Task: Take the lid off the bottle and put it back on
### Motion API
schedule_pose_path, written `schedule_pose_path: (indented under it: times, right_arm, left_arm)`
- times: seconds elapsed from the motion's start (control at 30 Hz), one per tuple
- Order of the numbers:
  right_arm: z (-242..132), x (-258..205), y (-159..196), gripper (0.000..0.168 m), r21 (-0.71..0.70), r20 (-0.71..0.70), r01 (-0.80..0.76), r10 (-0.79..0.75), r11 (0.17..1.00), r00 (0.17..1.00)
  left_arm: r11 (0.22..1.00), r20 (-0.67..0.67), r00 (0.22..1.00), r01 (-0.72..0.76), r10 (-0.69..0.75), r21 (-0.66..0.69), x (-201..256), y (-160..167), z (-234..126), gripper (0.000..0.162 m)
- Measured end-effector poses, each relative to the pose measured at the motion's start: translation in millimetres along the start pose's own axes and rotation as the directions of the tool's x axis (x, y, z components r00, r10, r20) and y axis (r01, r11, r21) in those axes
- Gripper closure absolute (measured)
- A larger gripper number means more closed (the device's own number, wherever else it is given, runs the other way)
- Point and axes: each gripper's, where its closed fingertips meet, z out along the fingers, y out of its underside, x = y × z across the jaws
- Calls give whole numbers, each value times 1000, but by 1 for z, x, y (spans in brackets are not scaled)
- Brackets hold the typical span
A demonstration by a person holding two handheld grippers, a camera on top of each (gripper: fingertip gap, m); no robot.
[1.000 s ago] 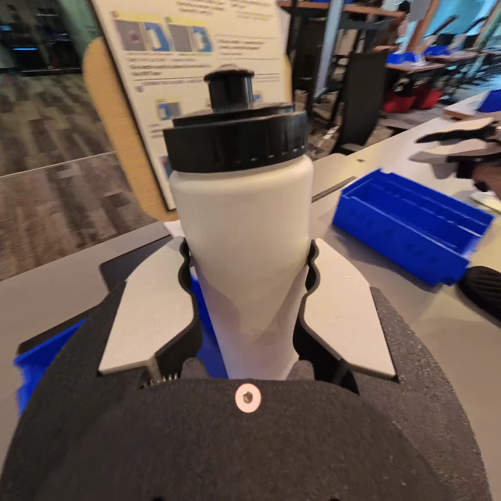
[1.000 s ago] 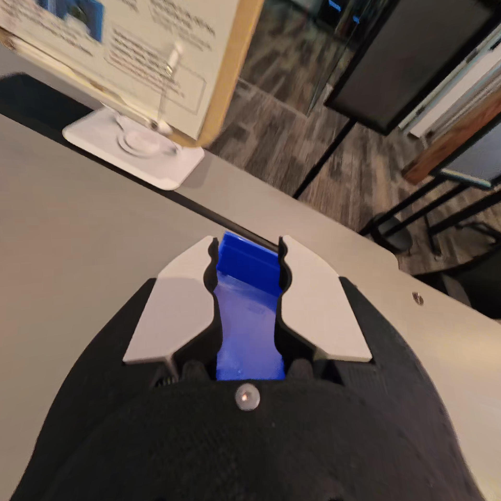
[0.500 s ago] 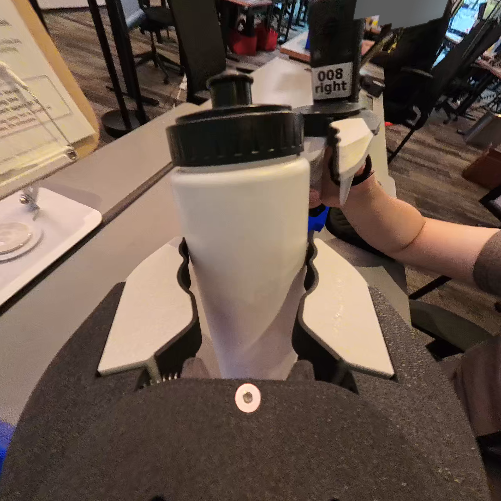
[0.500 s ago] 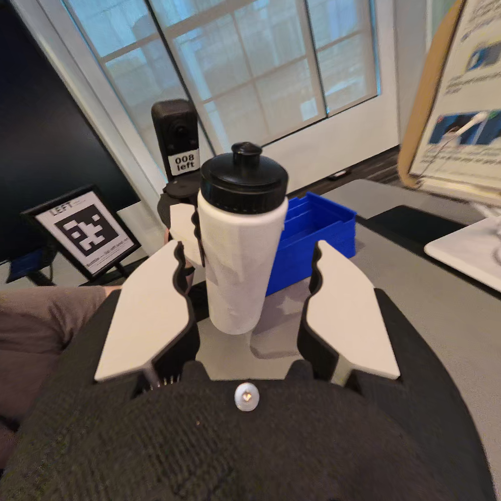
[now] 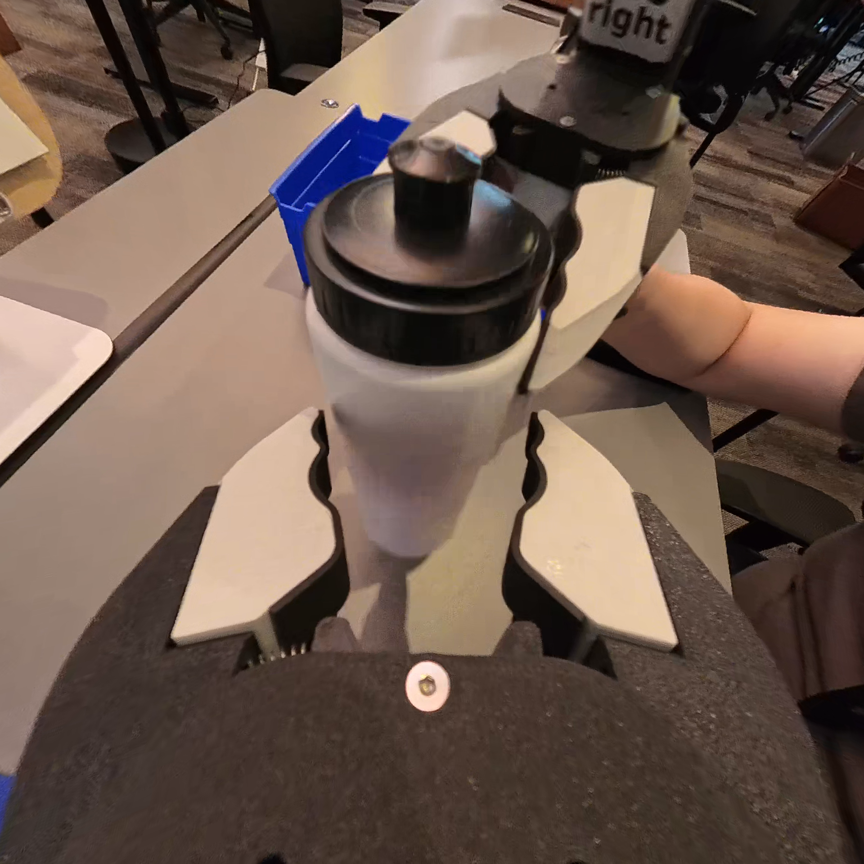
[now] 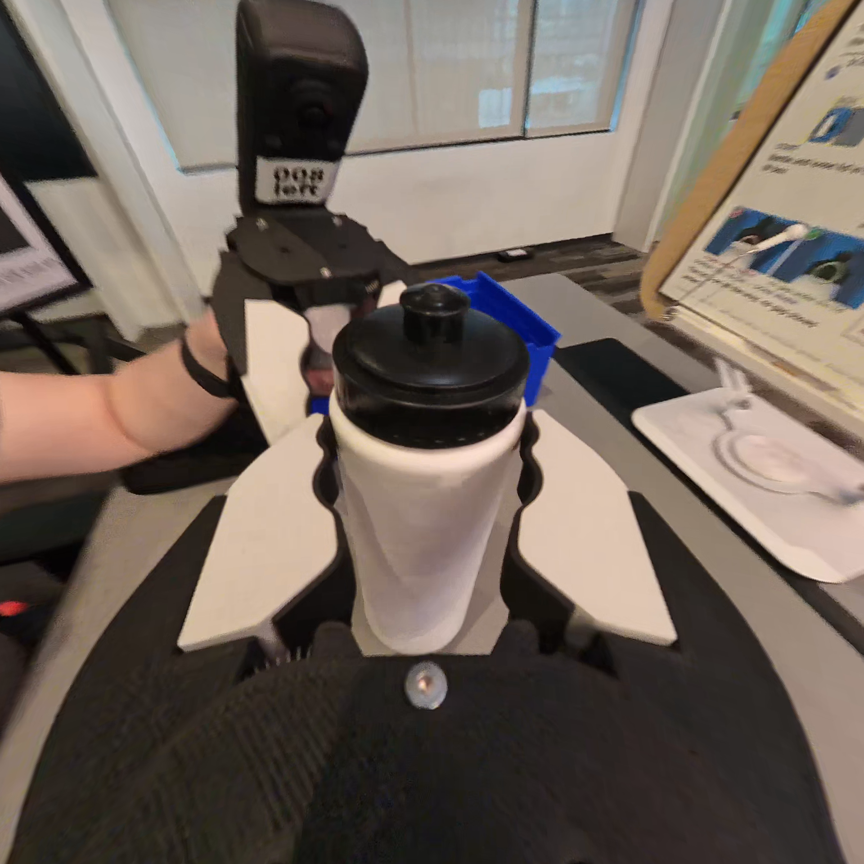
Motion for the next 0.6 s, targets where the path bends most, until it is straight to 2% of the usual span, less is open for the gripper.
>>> schedule_pose_path:
  times: [0.13, 0.33, 0.47, 0.6]
  right_arm:
    - [0, 14, 6, 90, -10, -65, 10, -10, 1000, 998]
    - [1, 25, 10, 90, 25, -97, -3, 5, 1000, 995]
    - [6, 30, 17, 90, 21, -132, 26, -23, 999, 991]
    - [9, 32, 18, 90, 71, -158, 35, -23, 997, 987]
  left_arm:
    - [1000, 87, 996, -25, 23, 19, -19, -7, -27, 74]
    - [969, 135, 990, -81, 51, 232, -26, -33, -68, 73]
    - [952, 135, 991, -58, 18, 301, -30, -36, -69, 69]
    - [956, 112, 993, -51, 19, 287, -28, -33, -57, 66]
